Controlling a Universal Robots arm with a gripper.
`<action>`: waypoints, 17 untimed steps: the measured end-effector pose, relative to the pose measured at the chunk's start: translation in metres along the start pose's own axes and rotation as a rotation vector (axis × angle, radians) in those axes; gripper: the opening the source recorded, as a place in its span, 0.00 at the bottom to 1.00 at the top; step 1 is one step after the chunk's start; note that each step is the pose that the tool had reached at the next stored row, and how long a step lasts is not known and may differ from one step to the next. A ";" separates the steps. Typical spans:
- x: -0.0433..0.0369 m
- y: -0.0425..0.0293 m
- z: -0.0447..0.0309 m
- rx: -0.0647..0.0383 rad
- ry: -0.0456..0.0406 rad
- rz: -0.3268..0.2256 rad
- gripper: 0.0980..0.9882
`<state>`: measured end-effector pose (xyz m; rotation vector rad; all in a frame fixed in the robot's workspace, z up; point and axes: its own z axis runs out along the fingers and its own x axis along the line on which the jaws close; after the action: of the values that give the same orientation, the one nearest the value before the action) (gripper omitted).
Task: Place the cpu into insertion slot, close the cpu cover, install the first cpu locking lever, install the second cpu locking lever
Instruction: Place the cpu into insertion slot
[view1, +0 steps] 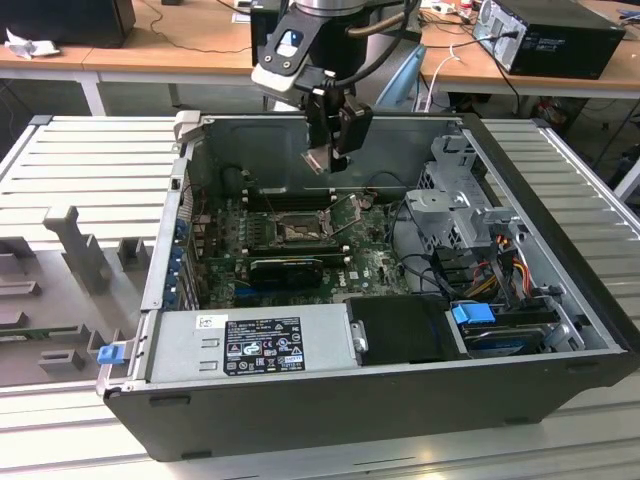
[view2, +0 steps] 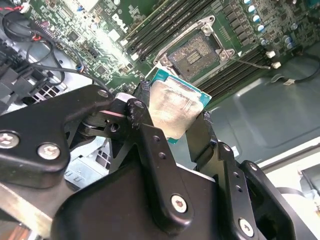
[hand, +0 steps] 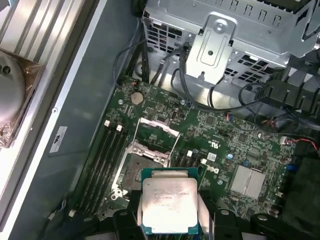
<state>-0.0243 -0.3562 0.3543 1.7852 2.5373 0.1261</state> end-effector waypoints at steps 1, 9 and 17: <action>0.0000 0.0000 0.0001 0.000 -0.0006 0.007 0.49; 0.0000 -0.0001 0.0009 -0.001 -0.0070 0.079 0.49; 0.0000 -0.0001 0.0017 -0.002 -0.0104 0.118 0.49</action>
<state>-0.0243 -0.3562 0.3525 1.9299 2.4234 0.1219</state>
